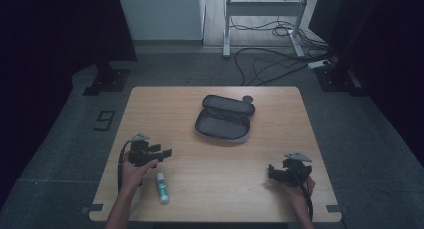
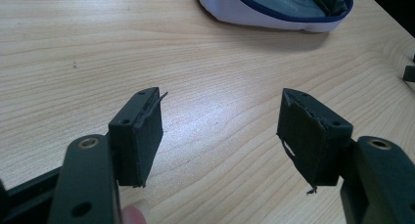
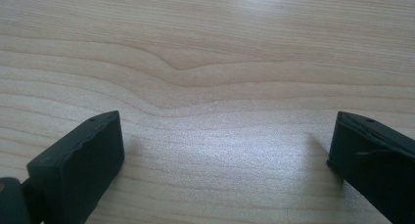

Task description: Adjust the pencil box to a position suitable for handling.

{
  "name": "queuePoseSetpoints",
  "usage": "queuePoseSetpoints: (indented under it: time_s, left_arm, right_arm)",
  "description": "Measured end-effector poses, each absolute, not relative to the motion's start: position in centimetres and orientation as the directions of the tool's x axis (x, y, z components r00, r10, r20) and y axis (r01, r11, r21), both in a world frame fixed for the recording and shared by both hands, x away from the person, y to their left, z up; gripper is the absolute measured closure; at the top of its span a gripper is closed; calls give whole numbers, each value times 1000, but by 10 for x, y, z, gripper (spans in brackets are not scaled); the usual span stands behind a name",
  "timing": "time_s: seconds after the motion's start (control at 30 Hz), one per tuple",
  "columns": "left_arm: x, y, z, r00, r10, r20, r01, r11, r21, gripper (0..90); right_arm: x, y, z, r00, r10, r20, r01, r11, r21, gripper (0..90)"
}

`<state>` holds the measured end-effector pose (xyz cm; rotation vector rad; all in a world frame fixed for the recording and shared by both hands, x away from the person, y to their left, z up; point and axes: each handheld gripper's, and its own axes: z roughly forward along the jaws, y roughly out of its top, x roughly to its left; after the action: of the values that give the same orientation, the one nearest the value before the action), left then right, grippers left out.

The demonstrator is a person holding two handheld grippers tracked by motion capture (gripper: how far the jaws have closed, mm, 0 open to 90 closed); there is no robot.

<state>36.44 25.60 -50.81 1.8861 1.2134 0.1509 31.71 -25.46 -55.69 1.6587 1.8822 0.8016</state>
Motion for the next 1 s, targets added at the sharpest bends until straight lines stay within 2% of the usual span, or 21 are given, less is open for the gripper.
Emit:
queuePoseSetpoints:
  time_s: [0.3, 0.73, 1.0]
  left_arm:
    - [358, 258, -505, 509, 796, -326, 679, -139, 721, 333]
    - [358, 256, -501, 507, 797, -328, 674, -129, 727, 338]
    - [368, 251, -496, 505, 805, -311, 669, -137, 730, 338]
  right_arm:
    - [319, -254, -557, -144, 989, 12, 694, 93, 714, 0]
    - [324, -245, -554, -213, 977, 9, 677, 141, 722, 89]
    - [327, -243, -556, -232, 973, 13, 665, 149, 732, 87]
